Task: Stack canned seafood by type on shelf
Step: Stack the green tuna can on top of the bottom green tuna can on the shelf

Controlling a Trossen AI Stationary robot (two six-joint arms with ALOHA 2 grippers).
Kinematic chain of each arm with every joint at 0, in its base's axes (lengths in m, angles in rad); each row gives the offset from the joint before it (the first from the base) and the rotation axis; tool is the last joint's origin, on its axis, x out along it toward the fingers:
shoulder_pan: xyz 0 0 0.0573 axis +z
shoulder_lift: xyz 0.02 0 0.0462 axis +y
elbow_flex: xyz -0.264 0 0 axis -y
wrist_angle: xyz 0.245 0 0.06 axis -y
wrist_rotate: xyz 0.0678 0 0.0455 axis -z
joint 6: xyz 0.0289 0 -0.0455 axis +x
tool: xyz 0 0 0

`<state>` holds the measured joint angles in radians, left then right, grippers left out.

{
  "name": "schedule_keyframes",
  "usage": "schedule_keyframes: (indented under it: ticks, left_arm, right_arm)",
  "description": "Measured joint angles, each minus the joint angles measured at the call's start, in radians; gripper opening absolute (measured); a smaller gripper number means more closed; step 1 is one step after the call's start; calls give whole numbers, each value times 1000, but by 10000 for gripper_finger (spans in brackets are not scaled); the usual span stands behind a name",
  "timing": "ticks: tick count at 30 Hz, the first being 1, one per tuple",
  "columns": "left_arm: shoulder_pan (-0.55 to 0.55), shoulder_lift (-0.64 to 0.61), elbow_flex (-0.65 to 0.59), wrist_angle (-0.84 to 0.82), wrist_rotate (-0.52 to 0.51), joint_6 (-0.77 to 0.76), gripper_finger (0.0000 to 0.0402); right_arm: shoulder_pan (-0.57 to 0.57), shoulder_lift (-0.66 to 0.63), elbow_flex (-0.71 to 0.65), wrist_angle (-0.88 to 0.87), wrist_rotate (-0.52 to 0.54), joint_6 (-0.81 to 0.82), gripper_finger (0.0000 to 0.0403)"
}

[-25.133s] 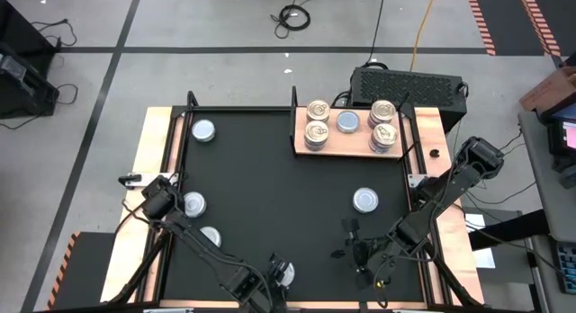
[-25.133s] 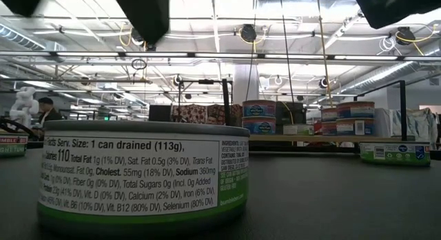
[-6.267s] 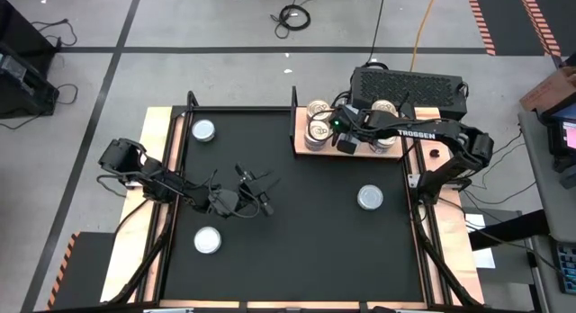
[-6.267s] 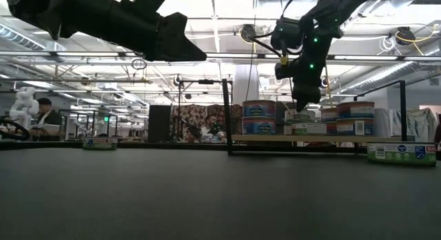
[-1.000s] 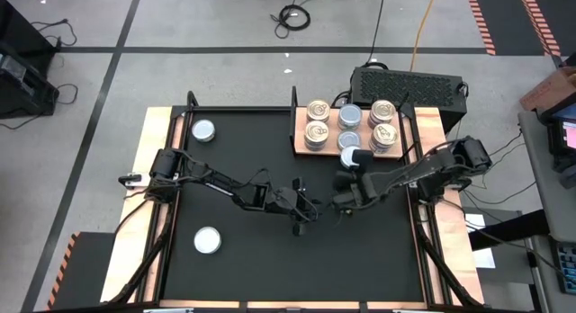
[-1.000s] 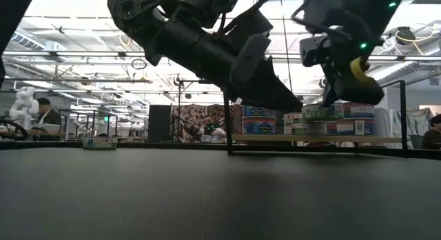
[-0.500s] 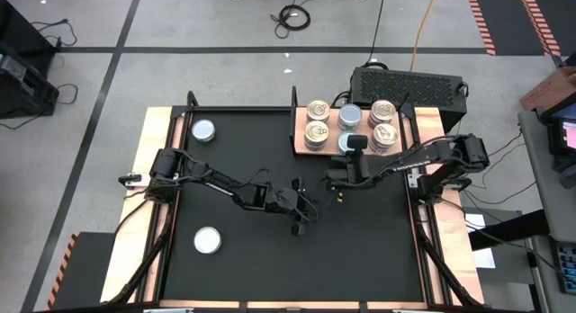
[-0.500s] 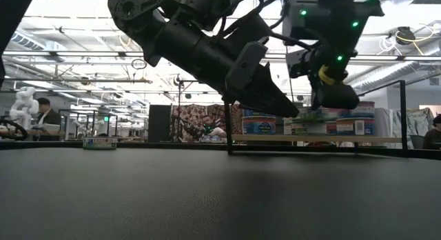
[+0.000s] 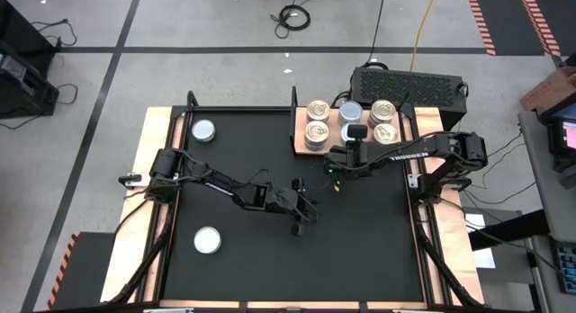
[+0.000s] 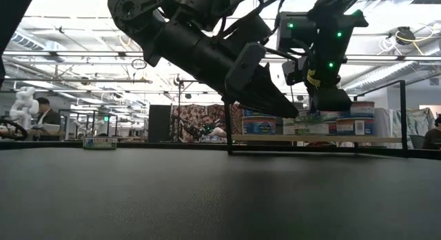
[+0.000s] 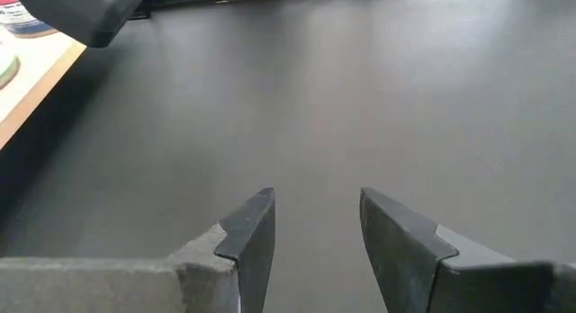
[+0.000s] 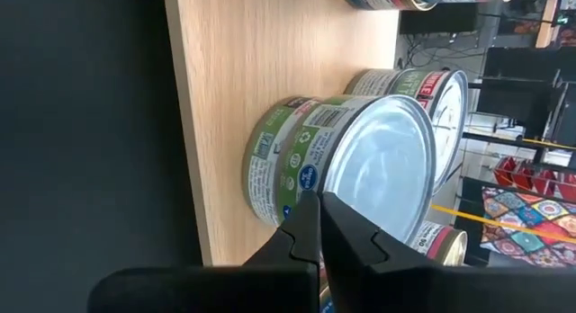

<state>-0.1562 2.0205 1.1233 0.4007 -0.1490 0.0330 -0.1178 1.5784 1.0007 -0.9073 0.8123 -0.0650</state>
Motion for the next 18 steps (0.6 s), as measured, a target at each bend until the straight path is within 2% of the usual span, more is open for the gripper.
schedule_keyframes:
  ticks: [18]
  left_arm:
    - [0, 0, 0, 0, 0, 0, 164]
  right_arm:
    - [0, -26, 0, -14, -7, -1, 2]
